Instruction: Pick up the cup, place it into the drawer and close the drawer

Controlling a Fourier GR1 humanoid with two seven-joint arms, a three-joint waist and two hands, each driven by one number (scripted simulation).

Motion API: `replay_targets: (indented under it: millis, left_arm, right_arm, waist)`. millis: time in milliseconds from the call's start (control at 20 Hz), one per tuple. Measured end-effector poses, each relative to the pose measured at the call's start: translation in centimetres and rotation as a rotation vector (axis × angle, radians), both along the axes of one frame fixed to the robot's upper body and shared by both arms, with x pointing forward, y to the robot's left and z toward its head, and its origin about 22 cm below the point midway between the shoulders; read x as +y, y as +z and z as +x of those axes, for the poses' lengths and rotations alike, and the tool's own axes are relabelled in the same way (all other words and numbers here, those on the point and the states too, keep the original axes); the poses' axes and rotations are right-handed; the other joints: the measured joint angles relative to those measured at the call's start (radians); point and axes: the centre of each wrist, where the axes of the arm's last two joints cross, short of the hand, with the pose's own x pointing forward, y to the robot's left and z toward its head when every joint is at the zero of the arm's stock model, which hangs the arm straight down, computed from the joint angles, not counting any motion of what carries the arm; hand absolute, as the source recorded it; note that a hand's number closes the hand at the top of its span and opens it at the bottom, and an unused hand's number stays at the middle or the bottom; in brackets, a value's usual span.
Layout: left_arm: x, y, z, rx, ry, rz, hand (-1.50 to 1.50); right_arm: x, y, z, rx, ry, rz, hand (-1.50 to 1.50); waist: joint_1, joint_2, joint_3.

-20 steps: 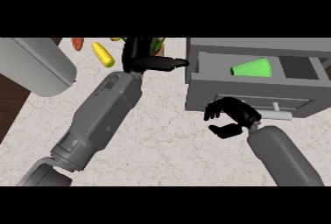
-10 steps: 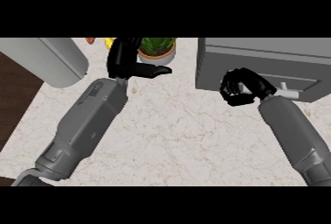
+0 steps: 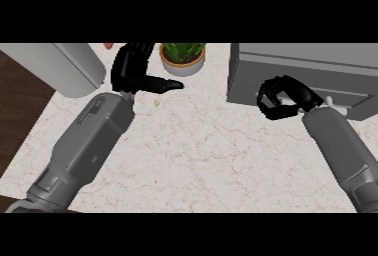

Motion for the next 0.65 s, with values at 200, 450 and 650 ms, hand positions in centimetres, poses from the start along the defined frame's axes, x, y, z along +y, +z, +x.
replay_targets:
  millis: [200,450,650]
  left_arm:
    - [0.5,-0.2,-0.2,-0.004,-0.017,0.002,-1.50]
    - [0.5,-0.6,-0.6,0.001,-0.037,-0.007,-1.50]
    - [1.0,-0.7,-0.7,0.001,-0.044,-0.011,-1.50]
  right_arm:
    - [-0.8,0.3,-0.1,0.033,0.012,0.042,1.50]
    - [-1.6,0.8,-0.1,0.058,0.034,0.085,1.50]
    - [-2.3,1.1,-0.3,0.074,0.042,0.111,1.50]
  waist:
    - [0.011,0.003,0.002]
    - [0.019,0.011,0.007]
    - [0.030,0.014,0.009]
